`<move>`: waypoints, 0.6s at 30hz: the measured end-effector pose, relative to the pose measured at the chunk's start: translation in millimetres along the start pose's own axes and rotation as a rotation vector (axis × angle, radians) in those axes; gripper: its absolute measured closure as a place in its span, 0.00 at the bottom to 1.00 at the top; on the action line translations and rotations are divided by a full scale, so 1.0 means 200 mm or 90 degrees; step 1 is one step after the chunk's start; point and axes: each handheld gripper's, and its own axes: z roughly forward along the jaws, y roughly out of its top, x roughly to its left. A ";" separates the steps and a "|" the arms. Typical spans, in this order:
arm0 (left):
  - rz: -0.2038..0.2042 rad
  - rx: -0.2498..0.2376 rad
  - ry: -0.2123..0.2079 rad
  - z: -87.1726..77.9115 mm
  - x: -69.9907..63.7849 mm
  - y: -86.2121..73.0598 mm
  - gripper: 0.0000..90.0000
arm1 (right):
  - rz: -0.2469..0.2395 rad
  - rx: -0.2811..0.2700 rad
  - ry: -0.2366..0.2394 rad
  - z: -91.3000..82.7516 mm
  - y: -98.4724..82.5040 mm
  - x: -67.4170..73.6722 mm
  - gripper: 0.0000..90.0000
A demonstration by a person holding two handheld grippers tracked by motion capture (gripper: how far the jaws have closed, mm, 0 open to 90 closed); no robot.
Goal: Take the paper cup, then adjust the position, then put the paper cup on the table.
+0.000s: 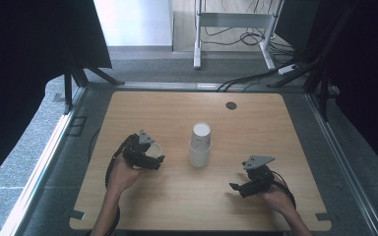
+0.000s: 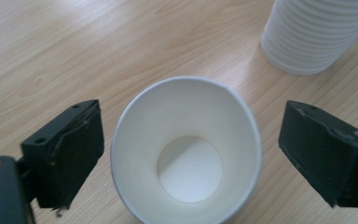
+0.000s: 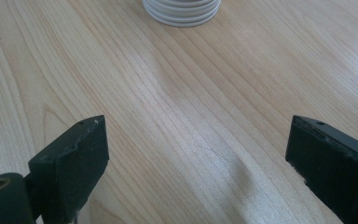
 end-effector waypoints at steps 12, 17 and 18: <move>0.024 -0.049 -0.035 -0.07 -0.11 0.07 0.00 | 0.004 -0.006 0.004 -0.02 0.00 0.00 0.07; 0.031 -0.066 -0.047 -0.09 -0.15 0.09 0.00 | 0.006 -0.012 0.002 -0.03 0.01 -0.01 0.07; 0.034 -0.067 -0.046 -0.09 -0.16 0.09 0.00 | 0.006 -0.013 0.001 -0.03 0.01 -0.01 0.07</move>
